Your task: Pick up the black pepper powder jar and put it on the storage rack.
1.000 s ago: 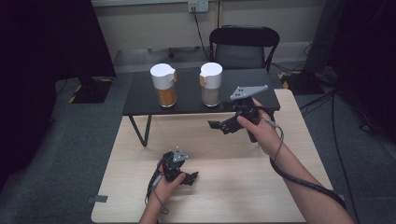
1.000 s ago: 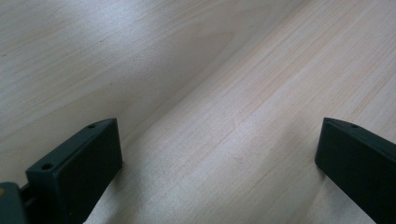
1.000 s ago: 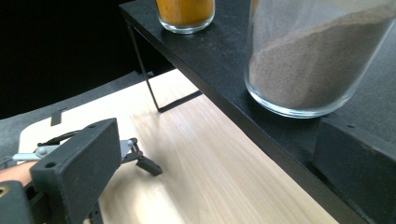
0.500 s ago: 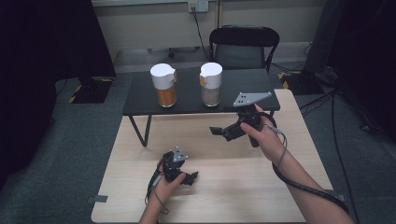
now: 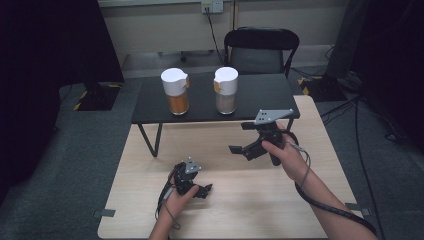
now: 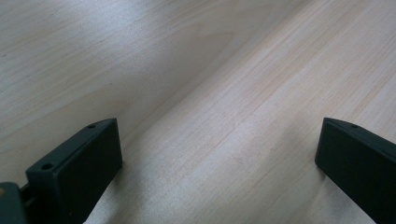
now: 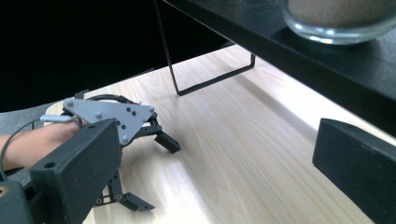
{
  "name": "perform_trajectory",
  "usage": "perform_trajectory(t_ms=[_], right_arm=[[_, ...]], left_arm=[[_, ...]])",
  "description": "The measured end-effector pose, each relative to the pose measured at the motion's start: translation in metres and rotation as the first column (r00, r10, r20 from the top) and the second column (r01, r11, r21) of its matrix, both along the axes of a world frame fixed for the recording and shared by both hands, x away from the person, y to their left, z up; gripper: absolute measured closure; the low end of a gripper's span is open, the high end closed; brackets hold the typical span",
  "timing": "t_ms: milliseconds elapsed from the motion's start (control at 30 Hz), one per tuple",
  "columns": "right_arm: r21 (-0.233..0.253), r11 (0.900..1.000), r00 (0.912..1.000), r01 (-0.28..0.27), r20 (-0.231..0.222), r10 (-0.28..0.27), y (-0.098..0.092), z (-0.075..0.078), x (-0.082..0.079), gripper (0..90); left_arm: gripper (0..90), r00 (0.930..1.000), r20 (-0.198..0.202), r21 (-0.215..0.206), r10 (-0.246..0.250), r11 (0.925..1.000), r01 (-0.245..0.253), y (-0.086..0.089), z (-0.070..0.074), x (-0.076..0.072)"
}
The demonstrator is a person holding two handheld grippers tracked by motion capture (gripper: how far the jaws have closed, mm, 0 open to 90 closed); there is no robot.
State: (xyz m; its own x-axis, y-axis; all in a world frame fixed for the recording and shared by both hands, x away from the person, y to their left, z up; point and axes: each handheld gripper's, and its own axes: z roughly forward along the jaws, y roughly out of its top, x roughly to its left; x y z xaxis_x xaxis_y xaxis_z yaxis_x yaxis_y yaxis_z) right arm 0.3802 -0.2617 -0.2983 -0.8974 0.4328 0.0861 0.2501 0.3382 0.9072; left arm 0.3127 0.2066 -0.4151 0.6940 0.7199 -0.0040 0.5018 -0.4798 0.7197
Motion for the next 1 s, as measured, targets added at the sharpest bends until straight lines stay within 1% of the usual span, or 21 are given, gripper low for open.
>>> perform_trajectory(t_ms=[300, 433, 567, 733, 867, 1000], right_arm=[[-0.007, 1.0, 0.9999, -0.01, -0.004, 0.01, -0.008, -0.011, -0.003, 0.2], [-0.011, 1.0, 0.9999, -0.013, -0.008, 0.013, -0.012, -0.019, -0.004, 0.1], [-0.001, 1.0, 0.9998, -0.006, -0.02, 0.006, -0.018, -0.03, -0.006, 0.2], [-0.03, 0.999, 0.9994, -0.011, -0.033, 0.01, -0.024, -0.039, -0.007, 0.2], [-0.044, 0.999, 0.9995, -0.009, -0.03, 0.008, -0.029, -0.045, -0.009, 0.1], [-0.057, 0.998, 0.9993, -0.006, -0.037, 0.004, -0.035, -0.049, -0.012, 0.2]], left_arm=[[0.0, 1.0, 0.0, 0.0, 0.0, 1.0, 0.0, 0.0, 0.0, 0.0], [0.0, 1.0, 0.0, 0.0, 0.0, 1.0, 0.0, 0.0, 0.0, 0.0], [0.0, 1.0, 0.0, 0.0, 0.0, 1.0, 0.0, 0.0, 0.0, 0.0], [0.0, 1.0, 0.0, 0.001, -0.001, 1.0, 0.001, 0.0, 0.0, 0.0], [0.0, 1.0, 0.0, 0.0, 0.0, 1.0, 0.0, 0.0, 0.0, 0.0], [0.0, 1.0, 0.0, 0.0, 0.0, 1.0, 0.0, 0.0, 0.0, 0.0]])
